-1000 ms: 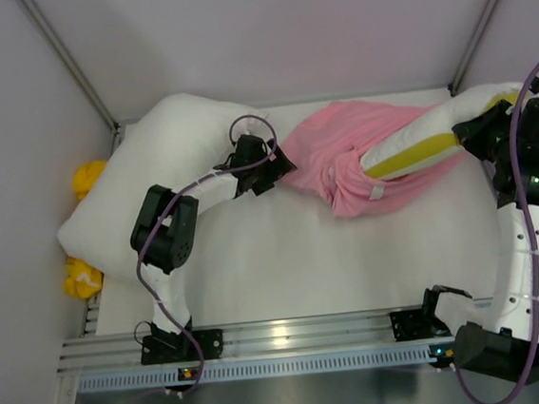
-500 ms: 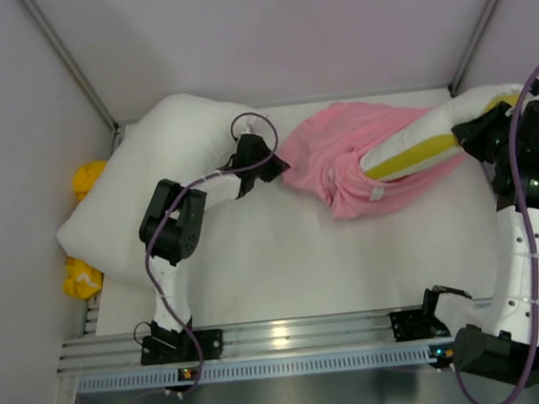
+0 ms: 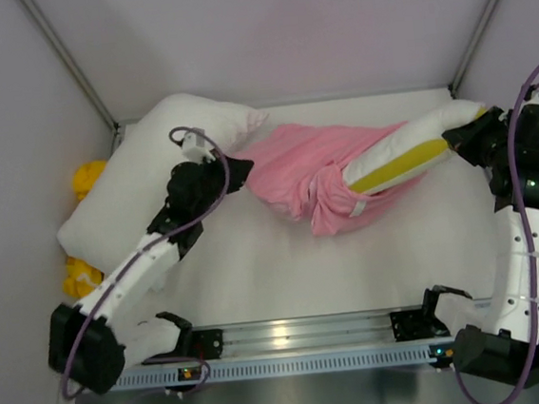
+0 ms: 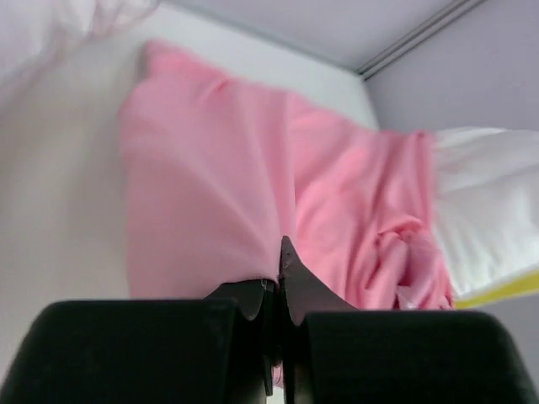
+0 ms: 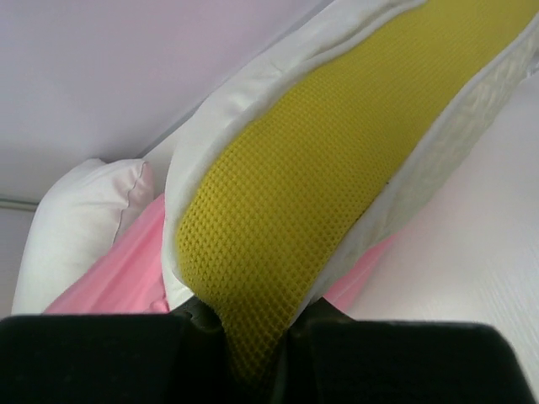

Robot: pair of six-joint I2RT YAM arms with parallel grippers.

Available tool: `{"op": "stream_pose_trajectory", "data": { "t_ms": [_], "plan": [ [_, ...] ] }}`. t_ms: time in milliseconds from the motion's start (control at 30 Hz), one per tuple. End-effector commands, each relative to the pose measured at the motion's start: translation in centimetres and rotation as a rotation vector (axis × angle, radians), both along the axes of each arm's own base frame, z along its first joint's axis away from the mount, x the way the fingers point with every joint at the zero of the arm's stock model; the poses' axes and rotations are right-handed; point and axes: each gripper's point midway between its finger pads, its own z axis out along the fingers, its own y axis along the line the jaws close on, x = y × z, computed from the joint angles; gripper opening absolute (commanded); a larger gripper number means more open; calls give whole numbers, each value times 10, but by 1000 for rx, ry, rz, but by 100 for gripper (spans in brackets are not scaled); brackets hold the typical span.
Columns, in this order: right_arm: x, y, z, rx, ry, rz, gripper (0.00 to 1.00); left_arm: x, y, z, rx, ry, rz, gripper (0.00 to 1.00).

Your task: Remove the pillowcase from the pillow

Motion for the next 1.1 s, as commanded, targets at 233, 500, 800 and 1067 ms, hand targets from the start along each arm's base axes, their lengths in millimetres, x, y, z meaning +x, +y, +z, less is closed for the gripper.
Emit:
{"op": "stream_pose_trajectory", "data": {
  "t_ms": [233, 500, 800, 1067],
  "plan": [
    [10, -8, 39, -38, -171, -25, 0, -125, 99, 134, 154, -348, 82, 0],
    [33, -21, 10, -18, -115, -55, 0, -208, 193, 188, 232, -449, 330, 0],
    [45, -41, -4, -44, -73, -124, 0, -254, 245, 199, 306, -439, 454, 0],
    [51, -58, -13, -48, -44, -168, 0, -291, 294, 213, 323, -439, 575, 0]
  ]
}}
